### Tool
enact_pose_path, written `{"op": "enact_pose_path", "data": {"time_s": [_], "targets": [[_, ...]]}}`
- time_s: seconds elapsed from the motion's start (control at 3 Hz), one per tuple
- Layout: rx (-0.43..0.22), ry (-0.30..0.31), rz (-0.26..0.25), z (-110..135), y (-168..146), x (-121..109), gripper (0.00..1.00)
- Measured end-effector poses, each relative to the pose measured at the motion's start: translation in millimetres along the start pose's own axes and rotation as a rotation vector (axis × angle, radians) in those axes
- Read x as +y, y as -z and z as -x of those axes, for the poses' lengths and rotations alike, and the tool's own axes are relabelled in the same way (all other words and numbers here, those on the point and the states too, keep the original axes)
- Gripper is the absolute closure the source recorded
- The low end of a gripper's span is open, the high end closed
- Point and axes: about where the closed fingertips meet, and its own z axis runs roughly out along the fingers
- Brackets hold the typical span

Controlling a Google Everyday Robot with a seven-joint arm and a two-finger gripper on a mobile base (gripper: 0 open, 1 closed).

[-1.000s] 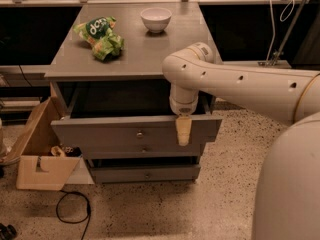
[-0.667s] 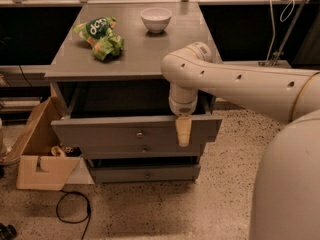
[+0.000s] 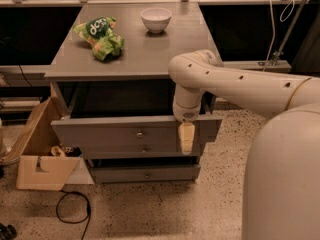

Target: Open top drawer

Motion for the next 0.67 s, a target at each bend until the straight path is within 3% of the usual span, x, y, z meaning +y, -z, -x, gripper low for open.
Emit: {"op": "enact_pose_path", "data": {"time_s": [0.67], "targets": [[0.011, -0.036, 0.053, -6.7, 1.4, 27.7, 0.42]]}}
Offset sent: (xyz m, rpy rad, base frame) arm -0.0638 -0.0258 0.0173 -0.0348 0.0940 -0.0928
